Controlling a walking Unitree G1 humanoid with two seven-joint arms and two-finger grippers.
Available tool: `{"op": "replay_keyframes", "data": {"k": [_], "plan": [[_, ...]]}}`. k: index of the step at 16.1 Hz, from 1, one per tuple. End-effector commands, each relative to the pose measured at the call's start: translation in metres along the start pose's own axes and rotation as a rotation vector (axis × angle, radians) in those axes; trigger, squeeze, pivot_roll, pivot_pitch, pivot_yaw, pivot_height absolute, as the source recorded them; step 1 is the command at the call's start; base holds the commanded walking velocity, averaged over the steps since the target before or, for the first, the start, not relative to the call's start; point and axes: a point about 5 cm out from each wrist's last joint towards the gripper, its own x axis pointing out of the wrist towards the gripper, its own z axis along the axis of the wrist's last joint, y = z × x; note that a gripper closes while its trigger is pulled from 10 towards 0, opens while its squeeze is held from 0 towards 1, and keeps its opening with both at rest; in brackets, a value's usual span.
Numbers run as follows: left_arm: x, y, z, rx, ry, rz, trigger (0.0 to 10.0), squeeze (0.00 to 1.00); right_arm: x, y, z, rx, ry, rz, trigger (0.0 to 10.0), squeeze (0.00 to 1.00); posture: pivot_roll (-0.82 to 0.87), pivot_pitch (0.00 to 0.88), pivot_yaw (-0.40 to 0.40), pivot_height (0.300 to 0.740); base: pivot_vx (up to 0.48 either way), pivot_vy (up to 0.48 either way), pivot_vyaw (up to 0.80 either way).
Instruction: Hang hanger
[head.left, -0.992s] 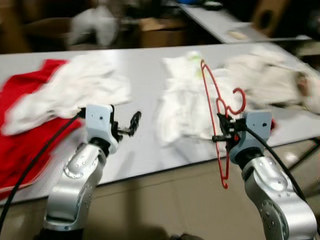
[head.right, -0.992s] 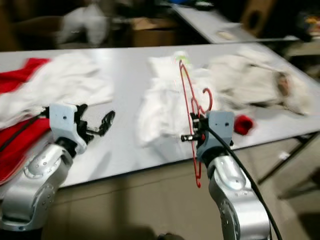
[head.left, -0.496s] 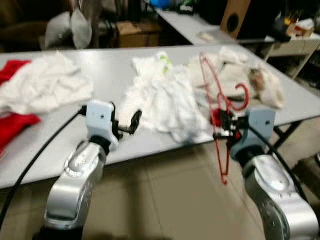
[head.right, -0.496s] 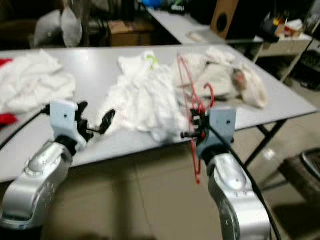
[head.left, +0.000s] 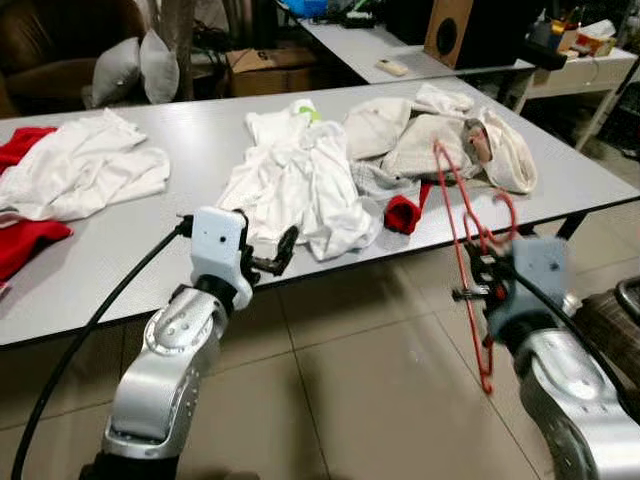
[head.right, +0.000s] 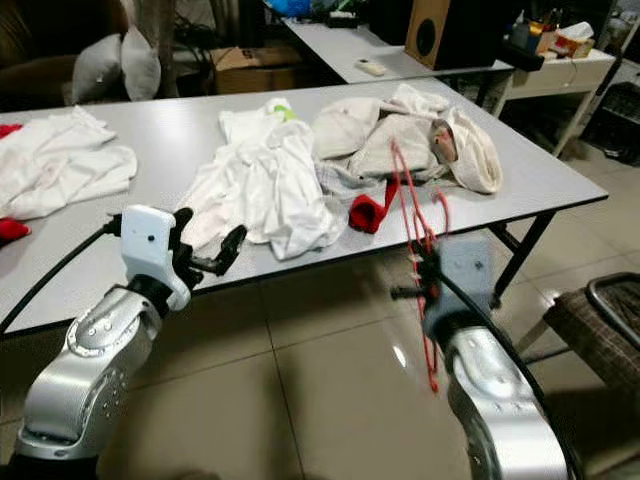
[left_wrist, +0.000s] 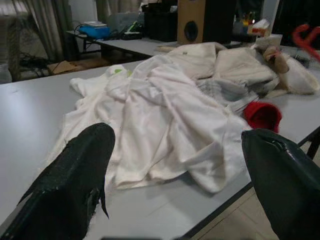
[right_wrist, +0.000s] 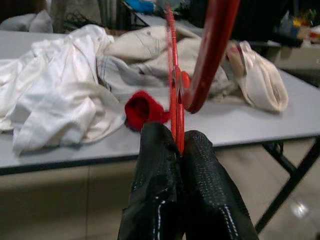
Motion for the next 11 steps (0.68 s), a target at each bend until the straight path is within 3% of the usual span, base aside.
{"op": "replay_keyframes", "data": {"k": [1,5,11], "plan": [[0.0008,0.0004,-0.0041,0.017,0.011,0.003,10.0,0.00,-0.0018,-0.0023,0.0018,0.030,-0.024,0.006,10.0,0.00,0.02,0.000,-0.008,0.740,0.000,0.000,0.00],[0.0014,0.0015,-0.0072,0.047,0.011,0.007,10.0,0.00,-0.0038,0.0028,-0.0030,0.028,-0.014,0.023,10.0,0.00,0.02,0.000,-0.008,0.740,0.000,0.000,0.00],[0.0021,0.0066,-0.0051,0.007,-0.011,0.025,10.0,0.00,-0.0024,0.0046,-0.0005,0.040,-0.033,0.033,10.0,0.00,0.02,0.000,-0.007,0.740,0.000,0.000,0.00]]}}
